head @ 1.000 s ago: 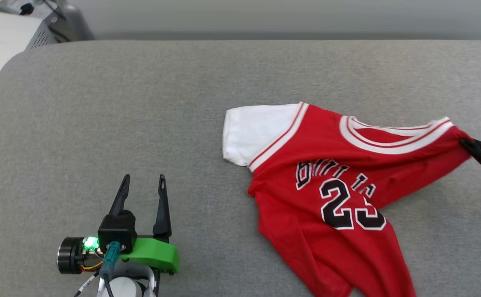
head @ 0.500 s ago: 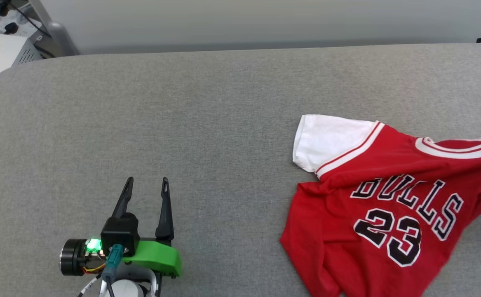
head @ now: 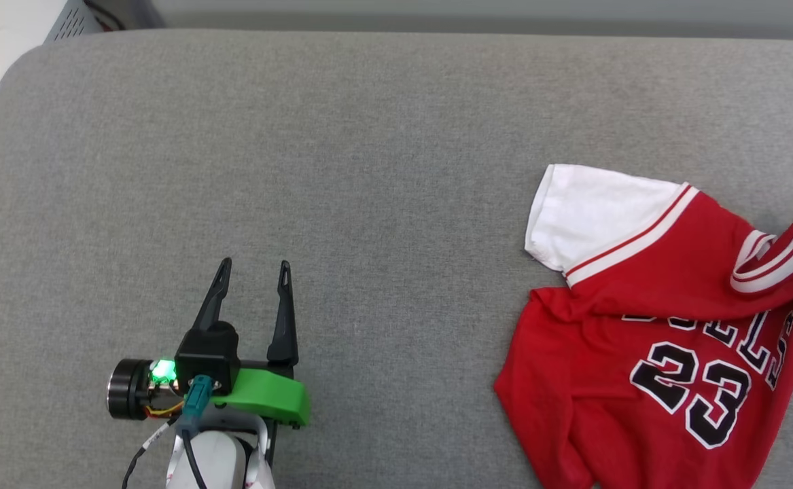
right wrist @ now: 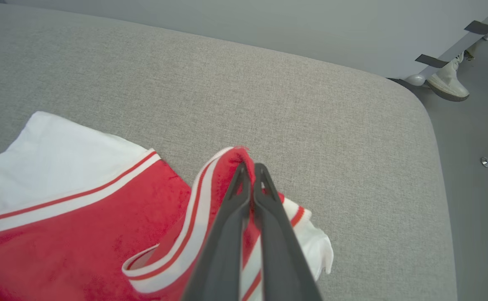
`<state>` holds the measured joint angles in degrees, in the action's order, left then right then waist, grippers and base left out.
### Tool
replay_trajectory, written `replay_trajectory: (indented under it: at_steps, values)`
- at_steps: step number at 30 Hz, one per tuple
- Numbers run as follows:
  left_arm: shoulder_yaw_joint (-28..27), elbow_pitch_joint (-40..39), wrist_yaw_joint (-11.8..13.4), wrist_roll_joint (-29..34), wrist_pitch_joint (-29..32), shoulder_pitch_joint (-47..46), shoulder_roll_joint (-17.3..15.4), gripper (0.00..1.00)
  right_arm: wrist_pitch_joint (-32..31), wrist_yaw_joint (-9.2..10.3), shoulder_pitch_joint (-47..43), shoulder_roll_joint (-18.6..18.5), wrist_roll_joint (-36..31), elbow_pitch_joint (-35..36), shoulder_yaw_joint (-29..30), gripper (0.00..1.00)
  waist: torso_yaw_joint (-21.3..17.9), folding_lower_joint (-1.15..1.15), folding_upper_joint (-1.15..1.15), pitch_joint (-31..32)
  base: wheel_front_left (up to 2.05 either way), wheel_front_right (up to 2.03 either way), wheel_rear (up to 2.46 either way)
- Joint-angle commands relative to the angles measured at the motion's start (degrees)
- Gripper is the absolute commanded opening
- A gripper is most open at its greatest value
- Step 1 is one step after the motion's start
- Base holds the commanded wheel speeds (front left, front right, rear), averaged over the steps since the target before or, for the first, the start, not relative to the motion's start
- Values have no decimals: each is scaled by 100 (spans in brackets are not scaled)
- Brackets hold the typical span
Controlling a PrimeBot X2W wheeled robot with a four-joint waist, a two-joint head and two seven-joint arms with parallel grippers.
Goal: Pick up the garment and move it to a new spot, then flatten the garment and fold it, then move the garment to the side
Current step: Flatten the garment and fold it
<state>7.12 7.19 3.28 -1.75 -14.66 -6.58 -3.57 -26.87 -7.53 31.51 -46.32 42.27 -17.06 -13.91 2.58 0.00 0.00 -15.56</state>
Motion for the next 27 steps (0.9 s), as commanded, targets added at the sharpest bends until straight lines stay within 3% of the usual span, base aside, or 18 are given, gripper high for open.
replay_trajectory:
  at_steps: [1,8,16,17,18,19,27]
  values:
    - [22,-6,-12,37,-34,-127,17,100,-20,4,259,145,-126,-234,-118,0,181,0,0,-237,0,0,0]
    - [99,2,9,26,-34,-327,34,100,-47,4,1095,853,-505,-1787,-897,0,345,0,0,-439,0,0,0]
    - [83,13,46,12,-34,-310,41,100,271,4,1250,1108,-297,-2804,-1413,0,342,0,0,-411,0,0,0]
    - [72,22,48,16,-34,-295,35,100,388,4,1262,1086,-255,-2816,-1463,15,327,0,0,-376,0,0,0]
    - [60,33,46,23,-34,-277,24,100,549,4,1264,1061,-194,-2802,-1514,46,306,0,0,-327,0,0,0]
    - [47,38,45,24,-34,-261,15,100,703,4,1261,1036,-147,-2773,-1546,100,283,0,0,-277,0,0,0]
    - [-47,20,38,28,-34,-48,-41,100,2281,4,1011,760,17,-2227,-1782,100,-9,0,0,144,0,0,0]
